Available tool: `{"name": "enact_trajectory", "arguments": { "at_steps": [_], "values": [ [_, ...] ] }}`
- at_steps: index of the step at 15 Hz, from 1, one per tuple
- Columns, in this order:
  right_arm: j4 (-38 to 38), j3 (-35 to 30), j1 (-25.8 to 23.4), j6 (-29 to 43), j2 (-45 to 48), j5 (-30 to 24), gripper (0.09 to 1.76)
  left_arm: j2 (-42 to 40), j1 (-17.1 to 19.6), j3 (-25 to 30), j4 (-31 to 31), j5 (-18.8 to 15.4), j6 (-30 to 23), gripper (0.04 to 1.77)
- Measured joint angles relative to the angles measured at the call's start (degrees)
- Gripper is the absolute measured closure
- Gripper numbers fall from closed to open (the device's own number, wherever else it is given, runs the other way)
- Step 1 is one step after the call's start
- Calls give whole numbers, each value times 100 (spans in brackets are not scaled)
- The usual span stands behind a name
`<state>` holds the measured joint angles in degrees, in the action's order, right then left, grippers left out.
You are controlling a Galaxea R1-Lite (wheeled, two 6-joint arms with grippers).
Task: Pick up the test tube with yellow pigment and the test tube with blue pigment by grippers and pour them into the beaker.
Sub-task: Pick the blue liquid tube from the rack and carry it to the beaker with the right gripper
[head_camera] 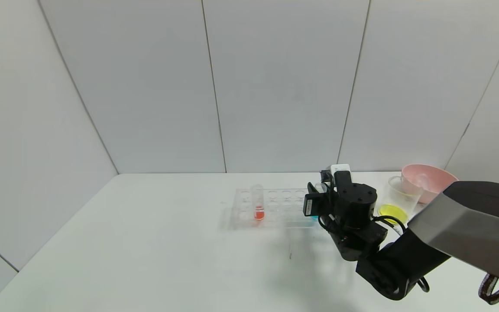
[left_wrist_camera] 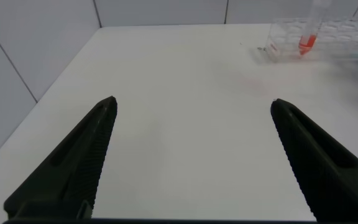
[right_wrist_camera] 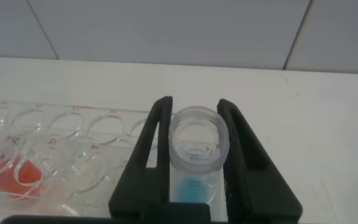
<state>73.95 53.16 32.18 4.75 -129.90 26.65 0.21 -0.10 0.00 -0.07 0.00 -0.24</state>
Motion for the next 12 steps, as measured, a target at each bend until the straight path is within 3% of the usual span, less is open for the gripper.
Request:
{"name": "enact_trajectory", "arguments": {
  "at_steps": [12],
  "values": [
    [-10, 66, 122, -424, 736, -7, 130, 0, 0, 0, 0, 0, 0, 5]
  ]
}}
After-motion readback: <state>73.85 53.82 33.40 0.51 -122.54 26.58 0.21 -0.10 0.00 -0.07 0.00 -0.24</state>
